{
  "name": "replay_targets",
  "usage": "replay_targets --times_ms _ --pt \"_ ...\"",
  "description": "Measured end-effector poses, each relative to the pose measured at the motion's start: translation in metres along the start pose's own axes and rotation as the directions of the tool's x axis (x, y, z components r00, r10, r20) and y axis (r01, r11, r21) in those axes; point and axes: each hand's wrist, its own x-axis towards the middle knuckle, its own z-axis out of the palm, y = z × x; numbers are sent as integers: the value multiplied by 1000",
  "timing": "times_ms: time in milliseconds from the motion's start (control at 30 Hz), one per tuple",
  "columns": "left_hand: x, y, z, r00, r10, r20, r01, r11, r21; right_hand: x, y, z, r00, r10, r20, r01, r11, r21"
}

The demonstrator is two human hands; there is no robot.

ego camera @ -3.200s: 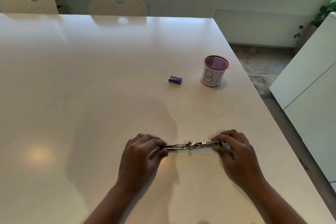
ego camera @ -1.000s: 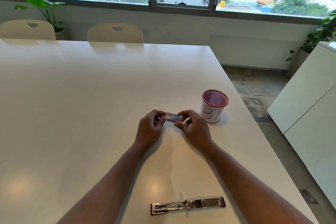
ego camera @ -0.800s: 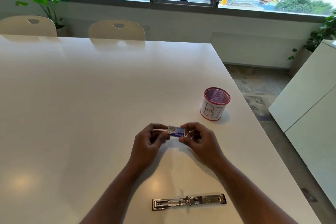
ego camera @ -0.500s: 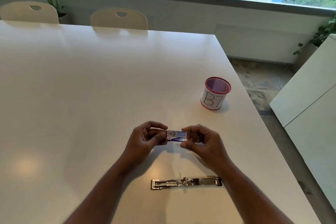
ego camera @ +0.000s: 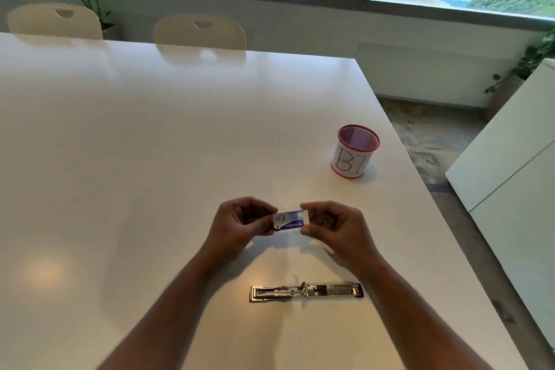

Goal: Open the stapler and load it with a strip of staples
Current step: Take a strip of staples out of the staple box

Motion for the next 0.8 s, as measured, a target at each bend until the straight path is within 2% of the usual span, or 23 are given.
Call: replay_targets --times_ms 133,400,567,733,800 --pt "2 -2 0 999 -25 -25 25 1000 -18 1 -1 -2 1000 18 -18 -16 997 69" --pt "3 -2 -1 996 -88 29 89 995 -51 0 -6 -2 998 45 -33 -40 989 142" --pt "2 -3 -1 995 -61 75 61 998 7 0 -7 0 999 49 -10 -48 993 107" --pt "4 -4 -1 992 -95 83 101 992 -70 -2 -9 2 999 37 5 -38 997 68" --pt "2 -3 0 993 -67 96 69 998 -14 -3 -10 3 999 33 7 -33 999 43"
